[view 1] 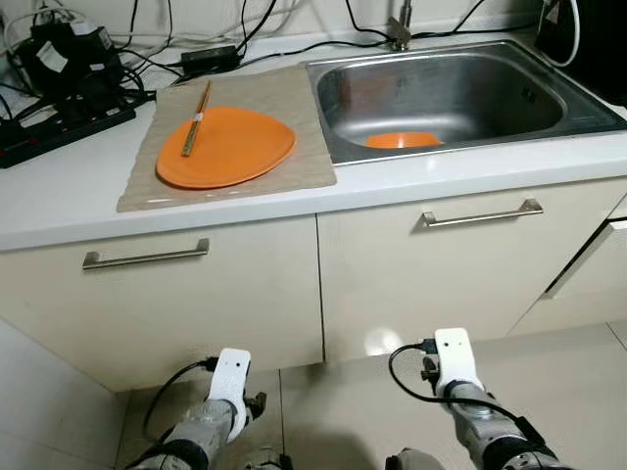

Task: Kitchen organization

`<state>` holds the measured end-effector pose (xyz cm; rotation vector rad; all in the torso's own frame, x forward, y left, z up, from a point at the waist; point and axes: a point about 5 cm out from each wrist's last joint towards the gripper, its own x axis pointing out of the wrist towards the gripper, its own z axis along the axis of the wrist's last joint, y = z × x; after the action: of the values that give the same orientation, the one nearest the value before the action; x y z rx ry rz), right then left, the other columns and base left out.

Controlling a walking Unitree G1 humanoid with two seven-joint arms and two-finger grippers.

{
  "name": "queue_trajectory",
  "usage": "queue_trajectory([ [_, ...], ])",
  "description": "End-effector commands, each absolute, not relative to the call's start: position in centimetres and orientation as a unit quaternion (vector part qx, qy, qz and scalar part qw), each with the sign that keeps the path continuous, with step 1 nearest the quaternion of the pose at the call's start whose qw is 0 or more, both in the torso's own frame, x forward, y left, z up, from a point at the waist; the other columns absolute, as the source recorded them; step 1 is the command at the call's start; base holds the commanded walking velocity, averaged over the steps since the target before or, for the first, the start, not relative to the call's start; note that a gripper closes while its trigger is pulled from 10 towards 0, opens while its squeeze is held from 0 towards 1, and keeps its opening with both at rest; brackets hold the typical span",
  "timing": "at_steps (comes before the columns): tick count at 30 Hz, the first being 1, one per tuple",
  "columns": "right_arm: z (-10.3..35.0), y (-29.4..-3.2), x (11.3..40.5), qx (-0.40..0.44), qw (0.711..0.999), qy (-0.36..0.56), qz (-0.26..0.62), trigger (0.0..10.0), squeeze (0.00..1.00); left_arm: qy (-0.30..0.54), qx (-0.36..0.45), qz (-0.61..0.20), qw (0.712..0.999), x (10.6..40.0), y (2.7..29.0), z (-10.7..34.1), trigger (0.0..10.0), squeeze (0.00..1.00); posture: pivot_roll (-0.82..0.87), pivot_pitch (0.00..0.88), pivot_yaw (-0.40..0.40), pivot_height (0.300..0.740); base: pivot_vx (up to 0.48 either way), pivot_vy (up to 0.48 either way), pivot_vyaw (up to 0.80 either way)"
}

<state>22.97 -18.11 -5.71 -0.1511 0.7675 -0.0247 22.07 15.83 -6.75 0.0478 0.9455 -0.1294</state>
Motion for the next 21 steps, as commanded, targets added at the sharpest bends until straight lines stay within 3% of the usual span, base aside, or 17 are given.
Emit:
queue_trajectory([
  [1, -5.84, -17.87, 22.81, -0.077, 0.923, 0.376, -0.01, 10.0, 0.0, 0.457, 0.025, -0.055, 0.887, 21.97, 16.29, -6.8, 10.0, 0.0, -0.08, 0.0, 0.073, 0.707, 0.0, 0.0, 0.0],
  [21, -5.92, -17.64, 22.78, -0.072, 0.922, 0.381, 0.002, 10.0, 0.0, 0.455, 0.038, -0.063, 0.887, 22.07, 16.46, -6.72, 10.0, 0.0, -0.09, 0.0, 0.068, 0.707, 0.0, 0.0, 0.0],
])
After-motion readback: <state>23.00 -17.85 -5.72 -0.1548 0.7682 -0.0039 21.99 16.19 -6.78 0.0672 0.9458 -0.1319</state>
